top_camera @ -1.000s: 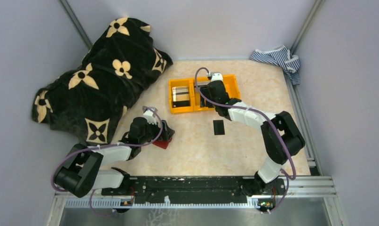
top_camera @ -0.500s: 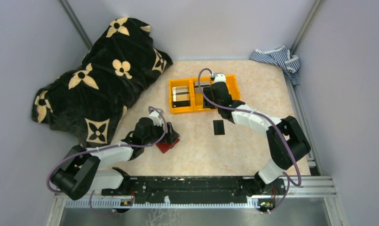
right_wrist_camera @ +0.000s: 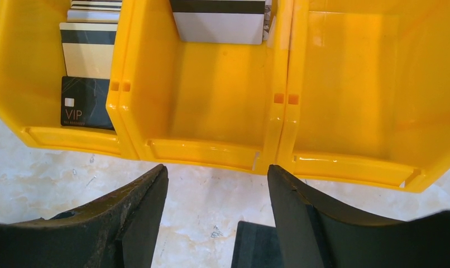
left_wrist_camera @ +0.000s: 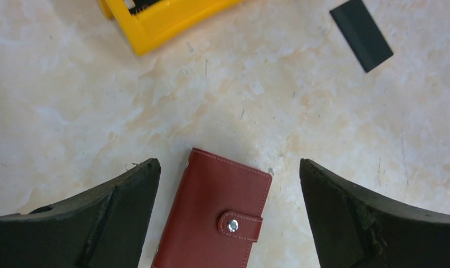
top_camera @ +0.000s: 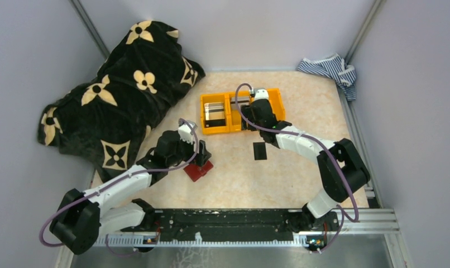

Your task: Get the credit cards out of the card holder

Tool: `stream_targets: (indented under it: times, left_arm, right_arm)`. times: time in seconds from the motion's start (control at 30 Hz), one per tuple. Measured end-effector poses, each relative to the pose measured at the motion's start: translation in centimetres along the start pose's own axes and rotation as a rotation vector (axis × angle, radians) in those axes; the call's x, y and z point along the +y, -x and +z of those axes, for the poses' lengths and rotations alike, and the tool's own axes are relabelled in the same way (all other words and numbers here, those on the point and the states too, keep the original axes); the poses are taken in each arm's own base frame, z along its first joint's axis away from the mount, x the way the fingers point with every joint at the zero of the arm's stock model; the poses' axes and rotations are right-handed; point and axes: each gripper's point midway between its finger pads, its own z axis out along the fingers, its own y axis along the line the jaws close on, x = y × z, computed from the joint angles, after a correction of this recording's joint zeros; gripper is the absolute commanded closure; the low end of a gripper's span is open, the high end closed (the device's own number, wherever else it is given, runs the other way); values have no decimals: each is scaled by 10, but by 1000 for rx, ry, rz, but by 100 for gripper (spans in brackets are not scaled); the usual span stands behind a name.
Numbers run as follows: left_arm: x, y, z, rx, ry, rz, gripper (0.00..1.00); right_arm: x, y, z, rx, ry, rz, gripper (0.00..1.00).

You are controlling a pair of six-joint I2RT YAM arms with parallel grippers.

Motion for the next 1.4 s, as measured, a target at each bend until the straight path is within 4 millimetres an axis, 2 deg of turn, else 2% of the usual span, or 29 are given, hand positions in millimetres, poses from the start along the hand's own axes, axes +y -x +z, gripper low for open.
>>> stream_targets:
  times: [0.1,0.23,0.3,0.33,0.4,0.47,0.73,0.93,1.4]
  left_arm:
    - [-2,-15,0,65,-2,6,3]
    - [-11,-24,-8,131,-19,-29,23]
    - [-22,-19,-14,152,-44,-71,24]
    - [-26,-15,-17,154,-58,-88,23]
    - [-37,-10,-24,163,-88,-117,22]
    - [-43,-15,-31,210,-96,-151,20]
    - [-35,-56,-40,368,-39,-218,16]
    - [-29,-96,-33,483,-14,-244,16]
    - [-62,-71,11,377,-198,-294,16]
  right_arm:
    - [0,0,0,0,0,-7,39]
    - [-1,0,0,0,-1,-18,82]
    - [-1,0,0,-1,-1,-17,95]
    - [-1,0,0,-1,-1,-14,98]
    - [-1,0,0,-1,-1,-12,100]
    - [-1,0,0,0,-1,-10,100]
    - [-1,0,1,0,-4,-10,100]
    - [0,-7,4,18,1,-9,100]
    - [-1,-5,5,13,-3,7,100]
